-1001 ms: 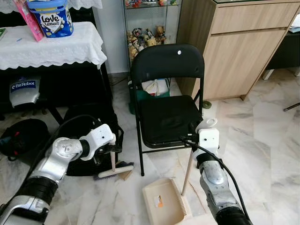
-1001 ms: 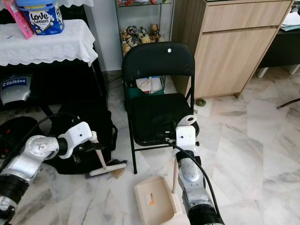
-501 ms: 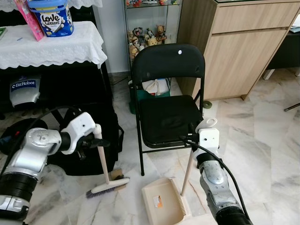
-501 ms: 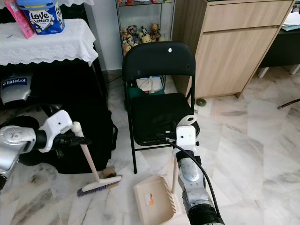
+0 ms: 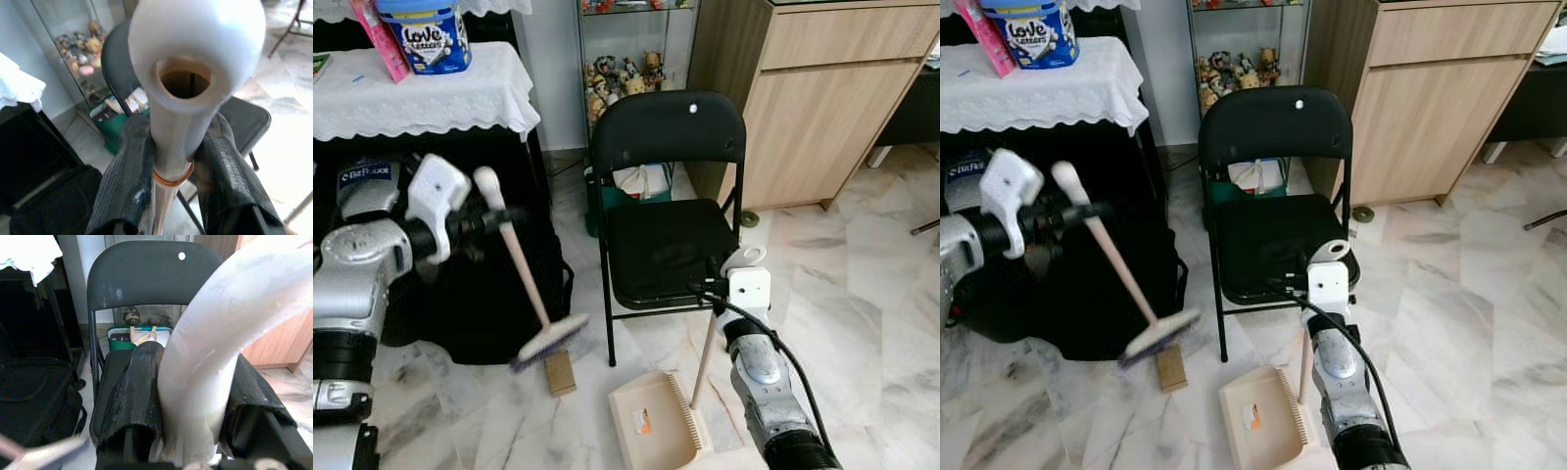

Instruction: Sweep floor

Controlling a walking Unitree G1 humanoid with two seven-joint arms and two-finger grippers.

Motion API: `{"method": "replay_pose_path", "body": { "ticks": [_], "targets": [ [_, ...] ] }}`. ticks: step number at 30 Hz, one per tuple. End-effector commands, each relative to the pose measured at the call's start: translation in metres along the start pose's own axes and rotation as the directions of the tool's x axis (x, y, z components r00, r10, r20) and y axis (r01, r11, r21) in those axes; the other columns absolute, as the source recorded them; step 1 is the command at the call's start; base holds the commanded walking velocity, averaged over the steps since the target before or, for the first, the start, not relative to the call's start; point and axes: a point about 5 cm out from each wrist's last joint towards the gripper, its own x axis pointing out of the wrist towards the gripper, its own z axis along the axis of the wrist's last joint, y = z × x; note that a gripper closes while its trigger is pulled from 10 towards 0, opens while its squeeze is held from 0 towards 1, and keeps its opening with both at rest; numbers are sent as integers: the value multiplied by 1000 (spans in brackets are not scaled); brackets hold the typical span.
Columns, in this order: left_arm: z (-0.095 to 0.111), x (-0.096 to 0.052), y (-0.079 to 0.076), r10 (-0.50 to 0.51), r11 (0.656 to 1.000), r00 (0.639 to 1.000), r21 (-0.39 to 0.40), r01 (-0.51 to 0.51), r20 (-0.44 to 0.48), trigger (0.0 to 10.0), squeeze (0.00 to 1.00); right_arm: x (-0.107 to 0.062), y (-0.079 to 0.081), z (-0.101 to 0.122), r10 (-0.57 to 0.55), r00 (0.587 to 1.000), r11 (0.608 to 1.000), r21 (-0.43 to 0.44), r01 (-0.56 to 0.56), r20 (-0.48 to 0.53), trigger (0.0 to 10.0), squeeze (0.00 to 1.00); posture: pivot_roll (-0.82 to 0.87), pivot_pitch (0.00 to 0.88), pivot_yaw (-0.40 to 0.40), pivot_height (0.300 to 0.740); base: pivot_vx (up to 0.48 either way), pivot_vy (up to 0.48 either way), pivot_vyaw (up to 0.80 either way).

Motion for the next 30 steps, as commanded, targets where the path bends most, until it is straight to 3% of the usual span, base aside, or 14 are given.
{"method": "replay_pose_path", "body": {
  "ticks": [1,8,16,20,30],
  "targets": [
    [8,2,1,18,1000,999,20,-19,47,10000,0,4,0,5,-1,1000,1000,6,1,14,10000,0,-64,56,5,740,0,0,0],
    [-10,12,-17,6,998,1000,57,-5,-16,10000,0,4,1,5,1,1000,1000,7,-2,14,10000,0,-70,50,8,740,0,0,0],
    [-34,30,-45,58,997,998,58,-57,-11,10000,0,4,2,4,0,1000,1000,15,0,12,10000,0,-69,54,11,740,0,0,0],
    [-46,36,-55,122,993,992,-5,-122,14,10000,0,4,3,4,-1,1000,1000,17,1,12,10000,0,-69,58,13,740,0,0,0],
    [-57,41,-66,221,975,975,-13,-221,37,10000,0,3,3,4,-2,1000,1000,17,2,14,10000,0,-72,65,14,740,0,0,0]
  ]
}}
